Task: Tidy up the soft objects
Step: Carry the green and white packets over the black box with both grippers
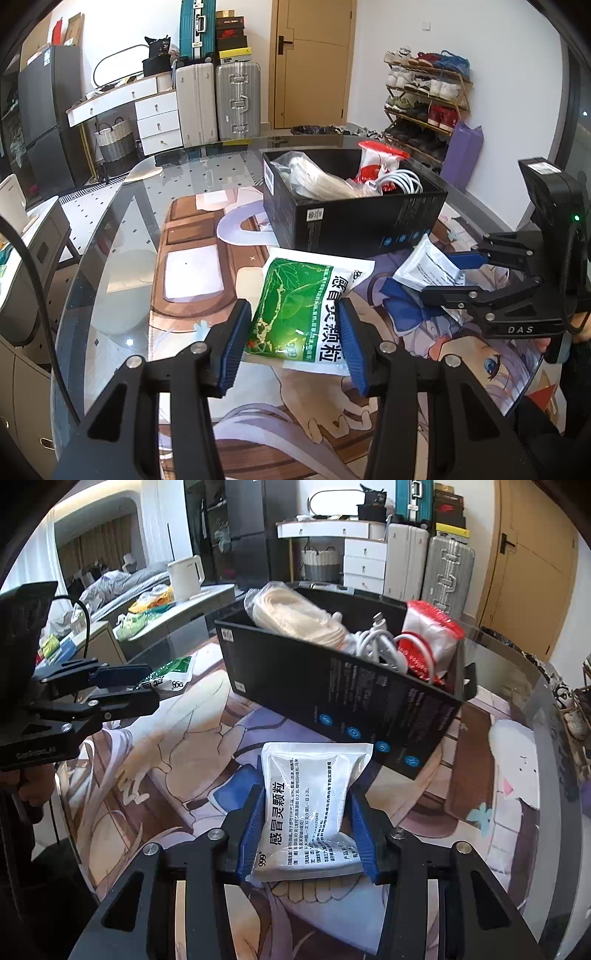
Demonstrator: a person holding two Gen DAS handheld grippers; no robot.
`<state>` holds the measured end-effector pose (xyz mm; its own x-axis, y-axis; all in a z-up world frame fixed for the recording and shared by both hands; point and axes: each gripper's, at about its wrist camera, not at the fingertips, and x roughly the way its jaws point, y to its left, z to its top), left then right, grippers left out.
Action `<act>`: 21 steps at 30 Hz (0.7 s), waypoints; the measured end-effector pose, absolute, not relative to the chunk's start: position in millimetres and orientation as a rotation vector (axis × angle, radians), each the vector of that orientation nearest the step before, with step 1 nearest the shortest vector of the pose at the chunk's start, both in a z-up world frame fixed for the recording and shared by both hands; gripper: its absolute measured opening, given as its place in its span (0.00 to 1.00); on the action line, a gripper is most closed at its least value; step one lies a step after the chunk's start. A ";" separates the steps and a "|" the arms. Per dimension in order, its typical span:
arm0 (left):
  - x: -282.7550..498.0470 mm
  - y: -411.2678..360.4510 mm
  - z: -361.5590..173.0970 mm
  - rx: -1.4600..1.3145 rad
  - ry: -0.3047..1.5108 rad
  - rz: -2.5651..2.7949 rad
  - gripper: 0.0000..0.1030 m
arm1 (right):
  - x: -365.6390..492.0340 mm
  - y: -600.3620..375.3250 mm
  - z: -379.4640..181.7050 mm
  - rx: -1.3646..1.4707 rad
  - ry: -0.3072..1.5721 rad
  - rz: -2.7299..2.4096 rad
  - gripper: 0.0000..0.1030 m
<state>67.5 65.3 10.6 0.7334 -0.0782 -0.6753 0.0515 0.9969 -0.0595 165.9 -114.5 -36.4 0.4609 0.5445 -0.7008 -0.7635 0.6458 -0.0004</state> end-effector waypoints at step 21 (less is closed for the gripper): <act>88.6 44.5 53.4 -0.061 0.627 -0.065 0.45 | 161.3 -154.6 28.0 -0.192 0.549 0.792 0.44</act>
